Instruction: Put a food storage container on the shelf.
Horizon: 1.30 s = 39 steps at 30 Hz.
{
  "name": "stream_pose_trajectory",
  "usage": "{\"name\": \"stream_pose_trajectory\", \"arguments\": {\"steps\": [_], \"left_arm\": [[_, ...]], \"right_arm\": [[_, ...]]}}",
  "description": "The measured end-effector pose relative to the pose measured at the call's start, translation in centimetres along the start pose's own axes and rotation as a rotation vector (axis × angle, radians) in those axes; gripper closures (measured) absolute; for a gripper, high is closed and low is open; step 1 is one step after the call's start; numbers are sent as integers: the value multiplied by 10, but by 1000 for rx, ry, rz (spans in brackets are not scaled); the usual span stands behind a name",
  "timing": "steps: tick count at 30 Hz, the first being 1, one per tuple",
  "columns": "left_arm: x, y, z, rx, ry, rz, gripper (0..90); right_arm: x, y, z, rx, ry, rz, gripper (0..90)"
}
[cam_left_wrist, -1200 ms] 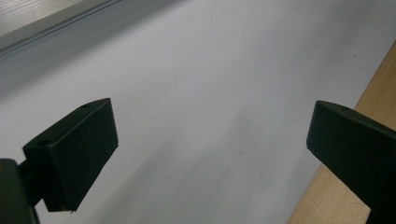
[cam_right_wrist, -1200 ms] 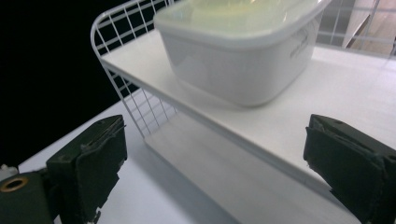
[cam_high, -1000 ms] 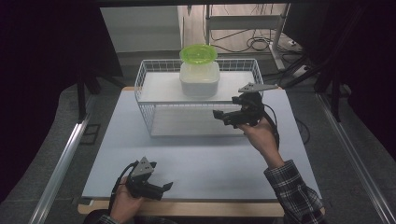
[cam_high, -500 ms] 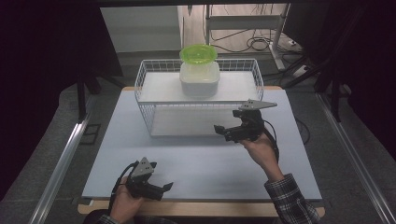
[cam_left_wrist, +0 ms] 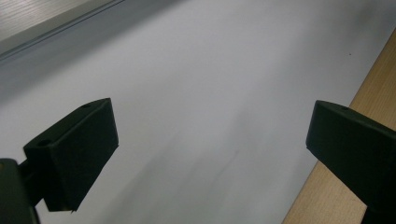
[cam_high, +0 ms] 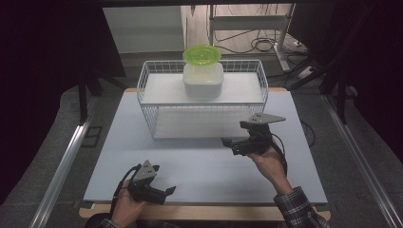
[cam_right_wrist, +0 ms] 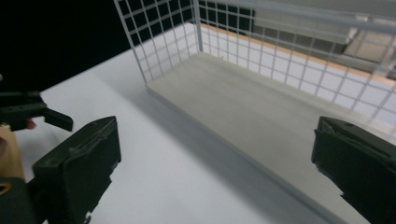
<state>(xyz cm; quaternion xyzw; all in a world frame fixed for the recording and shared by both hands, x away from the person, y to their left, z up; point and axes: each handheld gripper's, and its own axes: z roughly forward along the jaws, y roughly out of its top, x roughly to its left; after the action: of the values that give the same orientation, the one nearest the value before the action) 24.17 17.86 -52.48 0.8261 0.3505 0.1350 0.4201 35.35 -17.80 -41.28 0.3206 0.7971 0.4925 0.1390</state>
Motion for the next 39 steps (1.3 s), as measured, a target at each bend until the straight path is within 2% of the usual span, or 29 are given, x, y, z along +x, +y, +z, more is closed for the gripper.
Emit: {"name": "stream_pose_trajectory", "arguments": {"steps": [5, 12, 16, 27, 33, 39], "left_arm": [[1, 0, 0, 2, -4, -2, 20], [1, 0, 1, 3, -5, -6, 20], [1, -1, 1, 9, -2, -2, 20], [2, -1, 2, 12, 6, -5, 15], [2, -1, 2, 12, 7, -5, 14], [1, -1, 2, 14, 8, -2, 14]], "right_arm": [[4, -7, -2, 17, -28, 1, 0], [10, -23, -4, 50, -39, -37, 0], [9, -35, -7, 72, -47, -39, 0], [6, -57, -24, 61, -59, -29, 0], [8, -67, -30, 67, -65, -46, 0], [7, -79, -31, 87, -92, -65, 0]]}}
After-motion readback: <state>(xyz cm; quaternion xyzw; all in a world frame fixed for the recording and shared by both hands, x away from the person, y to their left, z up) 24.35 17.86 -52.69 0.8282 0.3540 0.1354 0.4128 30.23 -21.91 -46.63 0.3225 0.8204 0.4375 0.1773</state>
